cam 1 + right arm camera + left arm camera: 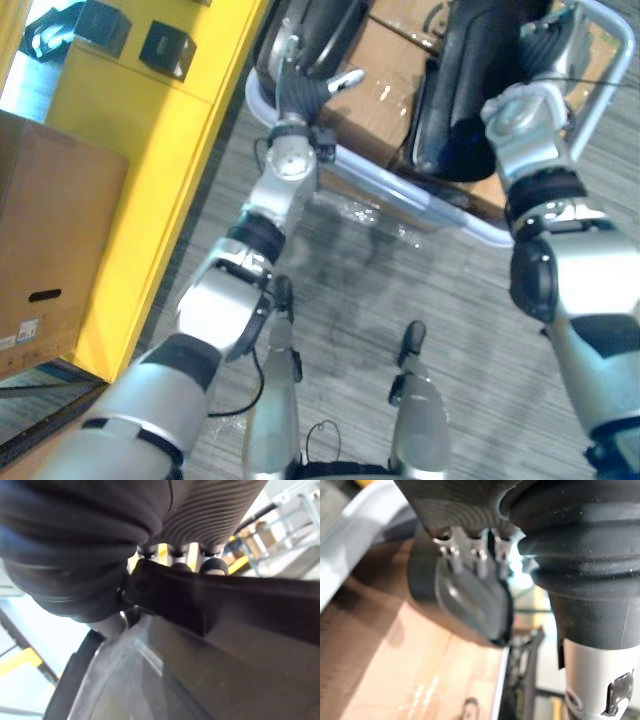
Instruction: Walk over and take plastic housings, then place them on the shelf
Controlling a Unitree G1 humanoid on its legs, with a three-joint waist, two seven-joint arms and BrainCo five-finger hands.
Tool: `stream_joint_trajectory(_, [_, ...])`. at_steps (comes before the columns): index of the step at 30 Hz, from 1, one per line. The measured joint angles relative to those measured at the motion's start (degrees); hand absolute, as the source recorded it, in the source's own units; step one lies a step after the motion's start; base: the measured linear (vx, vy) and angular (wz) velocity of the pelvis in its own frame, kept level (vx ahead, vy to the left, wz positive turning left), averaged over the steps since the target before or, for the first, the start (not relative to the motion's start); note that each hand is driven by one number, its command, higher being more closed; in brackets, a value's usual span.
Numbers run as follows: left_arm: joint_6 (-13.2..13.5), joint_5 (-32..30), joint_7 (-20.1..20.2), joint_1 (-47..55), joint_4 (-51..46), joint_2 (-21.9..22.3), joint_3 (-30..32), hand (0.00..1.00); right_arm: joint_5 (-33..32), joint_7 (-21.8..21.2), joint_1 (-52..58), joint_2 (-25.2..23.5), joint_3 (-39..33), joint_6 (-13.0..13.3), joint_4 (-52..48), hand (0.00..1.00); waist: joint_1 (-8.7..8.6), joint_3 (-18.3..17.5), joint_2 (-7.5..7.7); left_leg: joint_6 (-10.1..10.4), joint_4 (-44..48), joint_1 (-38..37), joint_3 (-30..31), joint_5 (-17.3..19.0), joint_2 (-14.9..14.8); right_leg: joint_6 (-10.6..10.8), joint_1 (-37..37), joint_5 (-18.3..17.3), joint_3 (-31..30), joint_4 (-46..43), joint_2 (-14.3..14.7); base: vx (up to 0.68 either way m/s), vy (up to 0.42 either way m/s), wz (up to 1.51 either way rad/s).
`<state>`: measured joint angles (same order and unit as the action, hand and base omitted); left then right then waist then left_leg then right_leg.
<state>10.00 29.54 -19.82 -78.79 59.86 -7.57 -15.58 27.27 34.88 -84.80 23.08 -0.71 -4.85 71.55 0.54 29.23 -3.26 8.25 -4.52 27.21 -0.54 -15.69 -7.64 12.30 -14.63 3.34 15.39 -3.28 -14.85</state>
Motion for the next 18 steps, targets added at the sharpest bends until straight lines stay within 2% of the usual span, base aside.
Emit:
stream_joint_trajectory(4, [0.1,4.1,1.4,-1.2,0.5,-2.1,-0.9,0.00,0.0,-0.3,-1.0,-1.8,2.3,0.0,-1.2,1.00,-0.05,0.6,1.03,0.0,0.5,0.2,-0.1,0.0,0.0,0.2,0.1,0.5,-0.1,0.5,0.0,0.00,0.000,0.00])
stream_joint_trajectory(7, [0.1,4.4,2.6,-2.0,1.5,-3.1,-0.9,0.00,0.1,-0.3,-1.7,-3.1,2.7,0.0,-1.8,1.00,-0.25,1.0,1.73,0.0,0.9,0.3,-0.2,0.1,0.0,0.1,0.1,0.9,-0.5,0.7,0.0,-0.02,0.017,-0.05])
stream_joint_trajectory(14, [1.1,6.4,2.7,-2.4,2.2,-3.4,-0.8,0.00,0.5,-1.1,-1.9,-5.2,3.7,0.0,-3.6,1.00,-0.61,1.6,3.58,-0.2,1.3,0.4,-1.4,0.2,-0.2,0.3,-1.0,1.1,-2.0,0.7,-0.1,-0.04,0.010,-0.10])
stream_joint_trajectory(18, [1.3,6.5,2.7,-2.5,2.3,-3.3,-0.8,0.00,0.5,-1.1,-2.0,-5.9,3.7,0.0,-3.6,1.00,-1.22,1.6,3.97,-0.4,2.3,1.2,-1.5,0.4,-0.2,0.3,-1.4,1.1,-2.4,0.7,-0.1,-0.02,0.000,-0.02])
